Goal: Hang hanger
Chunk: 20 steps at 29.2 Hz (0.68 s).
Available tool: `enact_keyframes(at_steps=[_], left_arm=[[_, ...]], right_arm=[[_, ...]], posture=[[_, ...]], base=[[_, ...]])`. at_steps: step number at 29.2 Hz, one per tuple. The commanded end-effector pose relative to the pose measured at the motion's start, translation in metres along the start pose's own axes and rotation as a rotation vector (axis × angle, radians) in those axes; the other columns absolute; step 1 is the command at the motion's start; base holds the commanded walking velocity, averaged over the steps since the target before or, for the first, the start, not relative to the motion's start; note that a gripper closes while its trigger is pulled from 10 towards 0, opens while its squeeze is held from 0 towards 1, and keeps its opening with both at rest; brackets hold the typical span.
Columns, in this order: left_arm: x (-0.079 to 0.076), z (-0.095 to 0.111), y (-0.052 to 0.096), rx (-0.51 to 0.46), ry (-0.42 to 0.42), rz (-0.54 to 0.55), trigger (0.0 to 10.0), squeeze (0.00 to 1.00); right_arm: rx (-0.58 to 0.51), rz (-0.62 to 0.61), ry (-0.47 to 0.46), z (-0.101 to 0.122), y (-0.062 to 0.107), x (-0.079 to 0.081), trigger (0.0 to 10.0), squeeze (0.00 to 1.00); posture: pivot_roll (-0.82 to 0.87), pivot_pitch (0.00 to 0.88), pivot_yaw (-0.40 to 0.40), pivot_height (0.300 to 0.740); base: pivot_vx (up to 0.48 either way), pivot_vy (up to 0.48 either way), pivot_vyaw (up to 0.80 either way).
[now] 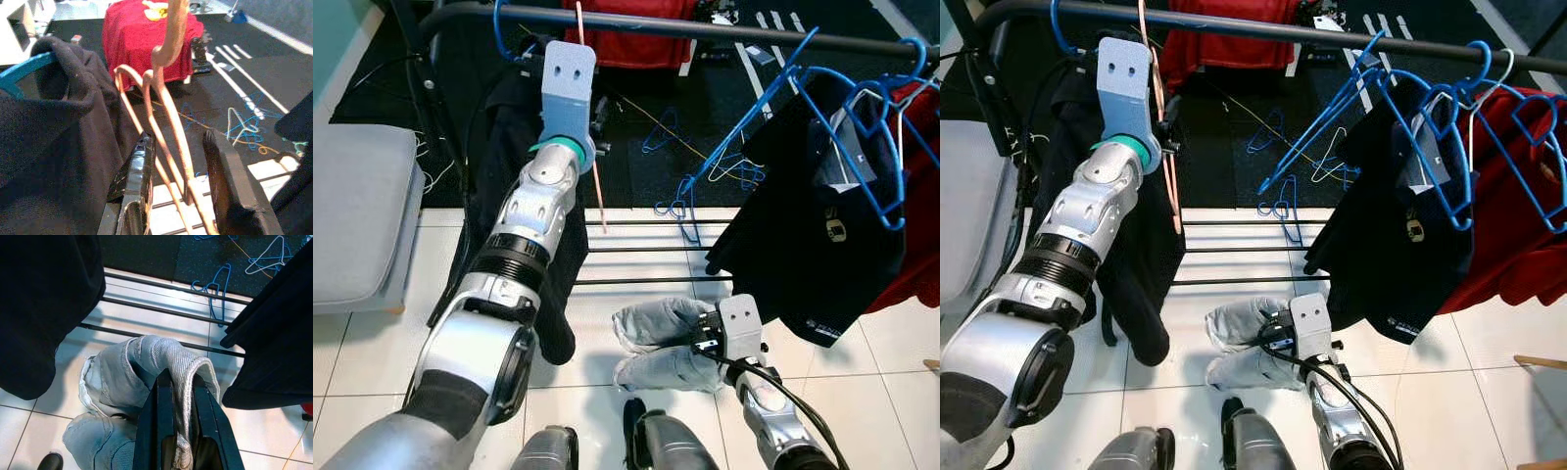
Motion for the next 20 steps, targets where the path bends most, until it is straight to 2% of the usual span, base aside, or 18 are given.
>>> enact_keyframes(at_steps=[1, 2, 4, 5, 6, 7, 8, 9, 20], left_arm=[[-0.004, 0.003, -0.002, 0.004, -0.055, 0.019, 8.4, 0.00], [-0.004, 0.001, -0.003, 0.017, -0.074, 0.031, 7.2, 0.00], [-0.004, 0.001, -0.003, 0.017, -0.074, 0.031, 7.2, 0.00], [-0.004, -0.001, -0.004, 0.031, -0.094, 0.037, 4.0, 0.00], [-0.004, -0.001, -0.004, 0.031, -0.094, 0.037, 4.0, 0.00], [-0.003, -0.005, -0.004, 0.047, -0.104, 0.046, 2.7, 0.00], [-0.003, -0.005, -0.004, 0.047, -0.104, 0.046, 2.7, 0.00], [-0.001, -0.007, -0.004, 0.061, -0.103, 0.057, 0.0, 0.00], [0.006, -0.012, -0.007, 0.088, -0.104, 0.071, 0.0, 0.00]], right_arm=[[0.006, -0.006, 0.008, -0.005, 0.004, -0.001, 10.0, 0.00], [0.006, -0.007, 0.007, -0.005, 0.004, -0.001, 10.0, 0.00], [0.006, -0.007, 0.007, -0.005, 0.004, -0.001, 10.0, 0.00], [0.006, -0.008, 0.006, -0.006, 0.005, -0.001, 10.0, 0.00], [0.006, -0.008, 0.006, -0.006, 0.005, -0.001, 10.0, 0.00], [0.006, -0.009, 0.005, -0.006, 0.005, -0.001, 10.0, 0.00], [0.006, -0.009, 0.005, -0.006, 0.005, -0.001, 10.0, 0.00], [0.006, -0.010, 0.004, -0.006, 0.005, -0.001, 10.0, 0.00], [0.009, -0.009, 0.003, -0.007, 0.005, -0.001, 10.0, 0.00]], posture=[[-0.06, 0.122, 0.009, 0.740], [-0.06, 0.122, 0.009, 0.740], [-0.06, 0.122, 0.009, 0.740], [-0.06, 0.123, 0.013, 0.740], [-0.06, 0.123, 0.013, 0.740], [-0.06, 0.123, 0.014, 0.740], [-0.06, 0.123, 0.014, 0.740], [-0.06, 0.124, 0.016, 0.740], [-0.06, 0.127, 0.012, 0.740]], base=[[0.000, 0.000, 0.00], [0.000, 0.000, 0.00], [0.000, 0.000, 0.00], [0.000, 0.000, 0.00], [0.000, 0.000, 0.00], [0.000, 0.000, 0.00], [0.000, 0.000, 0.00], [0.000, 0.000, 0.00], [0.000, 0.000, 0.00]])
Point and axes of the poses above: a point about 5 cm out from each wrist's last joint towards the gripper, its own y axis pointing back from the gripper into the wrist, its own z axis along the axis of the wrist's last joint, x = y × z, the point moved 6 cm from there along -y, pointing out of the wrist towards the gripper, and after that the axes turned 9 degrees about -y, right-handed, at the moved point
